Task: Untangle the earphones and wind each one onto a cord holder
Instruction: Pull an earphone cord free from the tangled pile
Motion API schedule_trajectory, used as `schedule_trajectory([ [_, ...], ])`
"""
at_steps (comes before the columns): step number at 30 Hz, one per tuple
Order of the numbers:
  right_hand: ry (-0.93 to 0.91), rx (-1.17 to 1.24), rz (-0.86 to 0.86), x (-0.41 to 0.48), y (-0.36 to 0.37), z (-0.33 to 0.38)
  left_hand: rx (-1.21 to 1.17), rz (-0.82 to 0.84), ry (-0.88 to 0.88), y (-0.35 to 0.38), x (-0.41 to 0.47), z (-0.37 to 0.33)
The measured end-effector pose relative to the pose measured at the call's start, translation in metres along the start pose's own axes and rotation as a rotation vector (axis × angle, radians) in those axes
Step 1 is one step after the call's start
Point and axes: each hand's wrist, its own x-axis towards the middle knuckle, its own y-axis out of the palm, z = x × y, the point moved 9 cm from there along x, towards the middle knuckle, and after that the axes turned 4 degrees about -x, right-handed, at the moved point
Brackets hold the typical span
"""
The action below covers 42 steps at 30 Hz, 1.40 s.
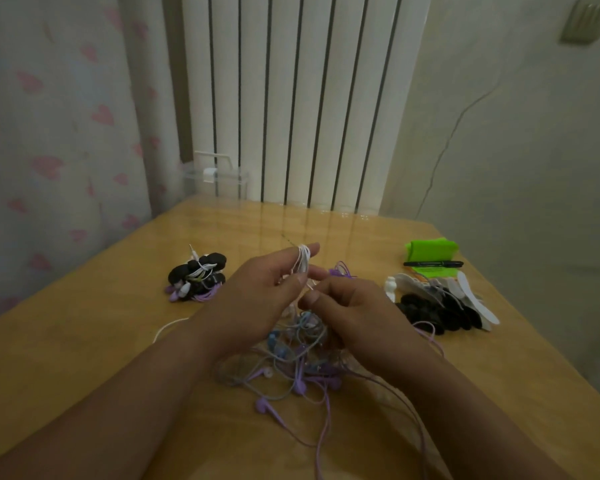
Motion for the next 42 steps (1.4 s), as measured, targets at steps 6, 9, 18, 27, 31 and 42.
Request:
schedule_trajectory([
  [6, -0.037, -0.083, -0.096, -0.001, -0.022, 0.007, 0.284, 0.152, 0.014, 0.011, -0.002, 0.008],
  [9, -0.041, 0.042, -0.133, -0.001, -0.031, 0.006, 0.353, 0.168, 0.021, 0.009, -0.001, 0.008],
  [18, 0.083, 0.590, -0.018, 0.003, -0.028, -0.008, -0.276, 0.412, -0.070, 0.018, -0.009, -0.006],
  [27, 0.112, 0.733, 0.027, 0.004, -0.015, -0.011, -0.420, 0.499, -0.073, 0.033, -0.015, -0.014],
  [31, 0.147, 0.790, 0.084, 0.002, -0.004, -0.009, -0.418, 0.531, -0.048, 0.040, -0.020, -0.019],
  [42, 0.134, 0.345, 0.094, -0.001, 0.016, -0.008, -0.571, 0.033, -0.029, 0.001, 0.001, -0.011],
])
